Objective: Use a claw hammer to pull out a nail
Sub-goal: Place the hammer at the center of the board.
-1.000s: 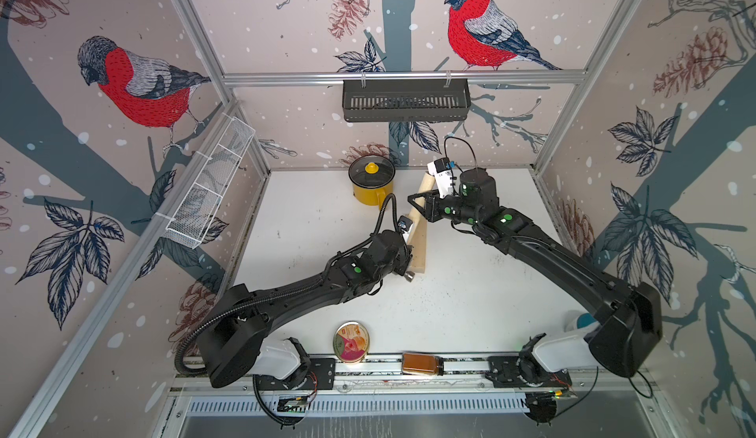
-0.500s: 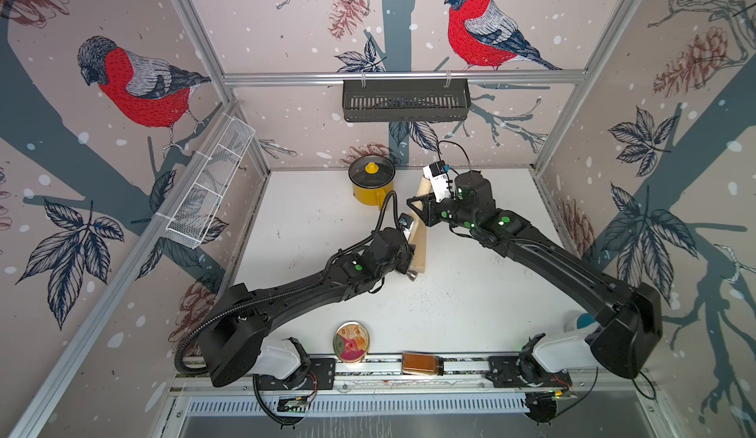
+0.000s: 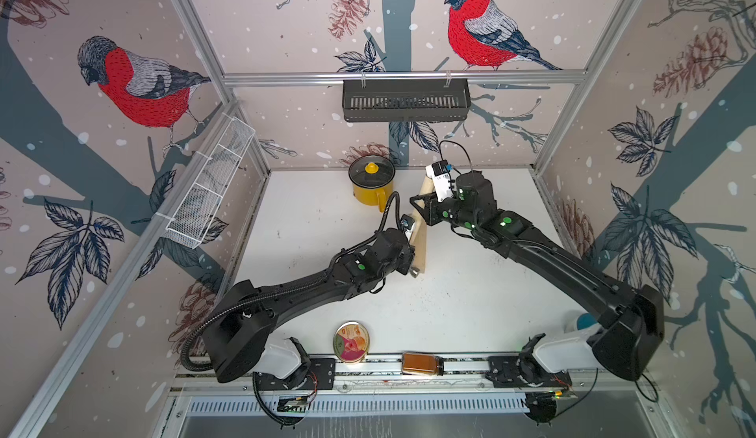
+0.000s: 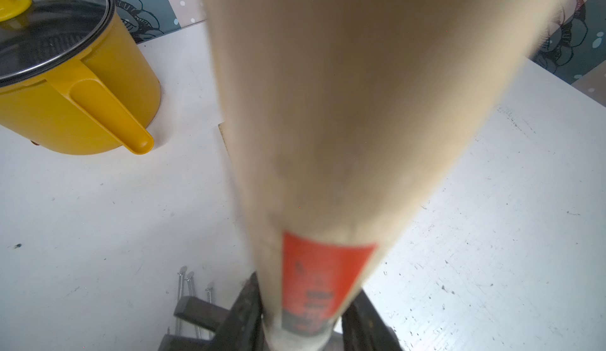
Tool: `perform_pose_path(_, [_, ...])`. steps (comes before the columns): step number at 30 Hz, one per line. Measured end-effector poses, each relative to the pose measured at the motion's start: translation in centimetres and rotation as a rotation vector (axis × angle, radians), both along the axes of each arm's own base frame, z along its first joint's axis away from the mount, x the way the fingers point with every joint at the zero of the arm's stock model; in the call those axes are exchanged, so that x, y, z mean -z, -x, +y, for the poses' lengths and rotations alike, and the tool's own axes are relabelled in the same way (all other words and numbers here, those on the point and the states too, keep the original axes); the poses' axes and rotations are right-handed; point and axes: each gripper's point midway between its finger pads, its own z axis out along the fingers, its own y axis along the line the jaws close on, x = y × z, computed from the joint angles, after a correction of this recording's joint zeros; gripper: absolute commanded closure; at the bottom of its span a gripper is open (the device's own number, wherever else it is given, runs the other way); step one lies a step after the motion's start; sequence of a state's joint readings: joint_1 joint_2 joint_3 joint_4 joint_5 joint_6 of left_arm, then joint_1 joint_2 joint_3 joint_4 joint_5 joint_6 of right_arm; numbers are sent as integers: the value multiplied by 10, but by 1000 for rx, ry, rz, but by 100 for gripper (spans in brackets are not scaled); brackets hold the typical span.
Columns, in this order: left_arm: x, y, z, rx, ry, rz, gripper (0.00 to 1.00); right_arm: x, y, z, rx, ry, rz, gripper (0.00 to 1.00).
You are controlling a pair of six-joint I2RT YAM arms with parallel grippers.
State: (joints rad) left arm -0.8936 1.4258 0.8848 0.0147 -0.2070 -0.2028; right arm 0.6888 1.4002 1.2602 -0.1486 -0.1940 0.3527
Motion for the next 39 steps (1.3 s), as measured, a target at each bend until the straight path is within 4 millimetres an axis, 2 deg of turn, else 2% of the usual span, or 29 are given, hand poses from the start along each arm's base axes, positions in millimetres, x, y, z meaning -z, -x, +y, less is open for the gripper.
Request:
perform_pose_path(4, [0,0,0,0,0,1,62,0,0,0,-5,8,-7,100])
perform_pose_path(12, [0,0,0,0,3,-1,55,0,1,0,-7,8,-5,100])
perform_pose_path(23, [6,2,4,-8,6,-7,56,-4,1,-3,-29,-14,6,100])
perform_pose_path(34, [4,2,4,2,9,-21,67,-4,3,-2,-42,-31,23,100])
perform_pose_path(39, [4,2,4,10,-1,-27,81,-4,2,-3,-41,-31,25,100])
